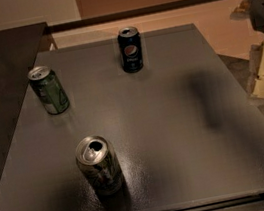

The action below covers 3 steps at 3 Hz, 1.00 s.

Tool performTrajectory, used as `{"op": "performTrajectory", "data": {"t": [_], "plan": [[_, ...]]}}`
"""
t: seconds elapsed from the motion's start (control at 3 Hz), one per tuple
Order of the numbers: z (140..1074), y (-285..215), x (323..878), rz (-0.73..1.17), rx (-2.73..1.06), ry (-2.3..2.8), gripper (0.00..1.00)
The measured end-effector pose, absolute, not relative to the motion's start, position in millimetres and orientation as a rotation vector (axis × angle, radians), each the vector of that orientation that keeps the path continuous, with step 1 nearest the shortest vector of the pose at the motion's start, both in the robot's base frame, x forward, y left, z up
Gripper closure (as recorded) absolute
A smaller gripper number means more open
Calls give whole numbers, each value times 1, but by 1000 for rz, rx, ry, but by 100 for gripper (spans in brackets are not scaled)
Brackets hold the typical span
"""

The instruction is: Pick pepsi can

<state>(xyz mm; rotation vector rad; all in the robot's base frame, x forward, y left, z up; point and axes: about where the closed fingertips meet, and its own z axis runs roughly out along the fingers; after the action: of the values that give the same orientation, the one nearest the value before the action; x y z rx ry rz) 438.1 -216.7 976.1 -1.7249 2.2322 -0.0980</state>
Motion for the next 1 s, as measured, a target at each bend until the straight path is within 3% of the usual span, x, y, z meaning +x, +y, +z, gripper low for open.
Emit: {"op": "performTrajectory", "data": {"t": [0.33, 1.0], "plan": [[977, -215, 440, -95, -1725, 2223, 0], [955, -196, 495, 56, -1596, 2174, 0]]}}
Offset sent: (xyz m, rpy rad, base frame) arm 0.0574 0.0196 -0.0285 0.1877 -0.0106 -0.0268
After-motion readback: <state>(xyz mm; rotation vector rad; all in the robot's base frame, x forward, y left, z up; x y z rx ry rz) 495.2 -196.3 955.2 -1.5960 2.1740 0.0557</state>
